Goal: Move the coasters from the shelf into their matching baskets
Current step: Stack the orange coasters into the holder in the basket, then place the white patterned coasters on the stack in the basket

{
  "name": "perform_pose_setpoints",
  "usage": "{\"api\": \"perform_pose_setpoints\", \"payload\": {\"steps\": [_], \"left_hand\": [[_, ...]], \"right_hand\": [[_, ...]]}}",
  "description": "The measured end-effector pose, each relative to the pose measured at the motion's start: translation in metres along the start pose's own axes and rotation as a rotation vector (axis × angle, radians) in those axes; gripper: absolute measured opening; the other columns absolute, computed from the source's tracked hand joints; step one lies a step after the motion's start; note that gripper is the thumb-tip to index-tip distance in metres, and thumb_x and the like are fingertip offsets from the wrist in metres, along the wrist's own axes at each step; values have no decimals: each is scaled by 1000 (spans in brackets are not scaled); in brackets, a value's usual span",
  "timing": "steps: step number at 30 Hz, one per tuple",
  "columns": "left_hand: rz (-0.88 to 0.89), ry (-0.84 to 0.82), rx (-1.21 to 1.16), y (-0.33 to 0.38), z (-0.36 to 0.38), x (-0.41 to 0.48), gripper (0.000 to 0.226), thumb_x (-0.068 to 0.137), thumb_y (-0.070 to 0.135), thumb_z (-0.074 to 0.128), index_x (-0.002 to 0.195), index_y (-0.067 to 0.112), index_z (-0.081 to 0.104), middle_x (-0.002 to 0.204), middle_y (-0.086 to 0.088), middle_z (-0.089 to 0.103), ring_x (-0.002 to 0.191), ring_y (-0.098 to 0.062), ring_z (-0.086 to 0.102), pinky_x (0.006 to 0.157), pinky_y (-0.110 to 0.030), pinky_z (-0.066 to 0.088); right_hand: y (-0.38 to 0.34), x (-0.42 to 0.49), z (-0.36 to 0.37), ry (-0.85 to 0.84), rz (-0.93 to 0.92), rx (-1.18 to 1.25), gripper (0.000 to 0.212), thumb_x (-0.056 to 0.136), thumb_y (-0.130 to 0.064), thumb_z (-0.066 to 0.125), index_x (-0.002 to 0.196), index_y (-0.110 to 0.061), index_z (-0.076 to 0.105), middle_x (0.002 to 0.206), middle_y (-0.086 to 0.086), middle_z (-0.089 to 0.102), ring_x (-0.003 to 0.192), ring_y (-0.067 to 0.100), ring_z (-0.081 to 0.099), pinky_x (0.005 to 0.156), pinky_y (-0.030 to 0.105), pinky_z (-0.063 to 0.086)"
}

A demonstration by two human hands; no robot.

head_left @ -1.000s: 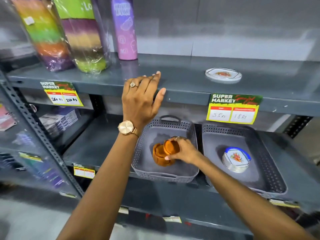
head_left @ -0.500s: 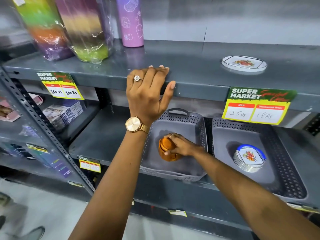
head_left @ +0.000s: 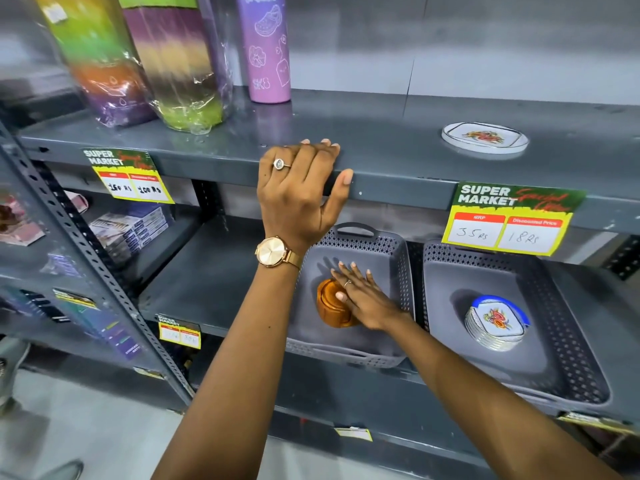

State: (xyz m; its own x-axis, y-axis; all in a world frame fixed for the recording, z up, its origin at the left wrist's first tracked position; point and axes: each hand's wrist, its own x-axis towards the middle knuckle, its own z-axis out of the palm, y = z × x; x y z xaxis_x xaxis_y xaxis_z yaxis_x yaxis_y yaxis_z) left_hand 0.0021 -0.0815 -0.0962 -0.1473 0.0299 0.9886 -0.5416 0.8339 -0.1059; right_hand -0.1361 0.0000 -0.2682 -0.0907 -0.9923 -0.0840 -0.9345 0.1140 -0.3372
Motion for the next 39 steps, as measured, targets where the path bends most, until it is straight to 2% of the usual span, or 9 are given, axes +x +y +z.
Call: {"api": "perform_pose_setpoints", "payload": {"steps": [5, 9, 13, 18, 21, 24, 29, 32, 39], "left_hand": [[-27, -34, -27, 2, -5, 3, 51, 103, 39, 33, 98, 9, 73, 100, -4, 74, 91, -26, 67, 86, -37, 40], [-64, -65, -55, 8, -15, 8, 33, 98, 23, 44, 95, 9, 74, 97, -3, 75, 103, -25, 66, 95, -38, 42], [-32, -159, -50, 19, -19, 16, 33, 96, 20, 45, 100, 7, 74, 96, -4, 76, 104, -28, 67, 94, -42, 44], [-26, -255, -62, 36, -11, 29, 42, 97, 24, 38, 104, 4, 74, 101, -11, 75, 98, -27, 70, 88, -39, 50], [-80, -334, -30, 46, -12, 48, 47, 93, 27, 36, 102, 3, 75, 94, -12, 76, 97, -28, 71, 89, -38, 53], [-111, -434, -53, 52, -13, 55, 50, 91, 31, 34, 101, 6, 76, 98, -10, 76, 102, -28, 70, 94, -40, 52], [-73, -451, -70, 52, -17, 52, 48, 90, 31, 34, 79, 13, 78, 82, -4, 77, 84, -24, 74, 71, -32, 57], [-47, -461, -58, 52, -19, 53, 49, 91, 31, 34, 80, 13, 78, 83, -4, 77, 78, -22, 74, 61, -29, 56], [-65, -403, -52, 53, -15, 50, 48, 91, 30, 36, 77, 13, 78, 82, -3, 78, 80, -21, 75, 63, -29, 56]], "right_hand": [[-41, -38, -24, 187, -29, 30, 59, 104, -33, 27, 154, -23, -1, 150, -13, -21, 143, 13, -23, 123, 42, -6], [-72, -87, -48, 384, -117, 107, 54, 103, -33, 30, 154, -22, 14, 159, -14, 0, 147, 8, -16, 124, 34, -2], [-111, -138, -88, 593, -219, 199, 48, 101, -38, 33, 146, -22, 39, 151, -8, 40, 149, 5, 14, 120, 19, 16], [-142, -178, -174, 968, -383, 115, 35, 94, -33, 51, 118, -15, 68, 114, -14, 62, 114, 3, 54, 102, 9, 34], [-126, -170, -228, 1119, -301, 98, 26, 90, -34, 57, 103, -19, 73, 97, -27, 60, 98, 13, 61, 93, 25, 47], [-87, -141, -271, 1031, 7, 28, 36, 86, -50, 57, 105, -22, 70, 104, -9, 71, 109, 24, 59, 92, 44, 50], [-42, -101, -306, 457, 533, -34, 91, 69, -65, 69, 138, -11, 46, 145, 13, 48, 134, 33, 42, 108, 42, 40], [-34, -94, -314, 323, 578, 28, 96, 67, -64, 72, 141, -11, 42, 149, 10, 42, 134, 31, 43, 108, 41, 39], [-26, -94, -317, 317, 595, 97, 92, 59, -65, 77, 129, -12, 49, 137, 10, 51, 119, 30, 52, 100, 41, 46]]}}
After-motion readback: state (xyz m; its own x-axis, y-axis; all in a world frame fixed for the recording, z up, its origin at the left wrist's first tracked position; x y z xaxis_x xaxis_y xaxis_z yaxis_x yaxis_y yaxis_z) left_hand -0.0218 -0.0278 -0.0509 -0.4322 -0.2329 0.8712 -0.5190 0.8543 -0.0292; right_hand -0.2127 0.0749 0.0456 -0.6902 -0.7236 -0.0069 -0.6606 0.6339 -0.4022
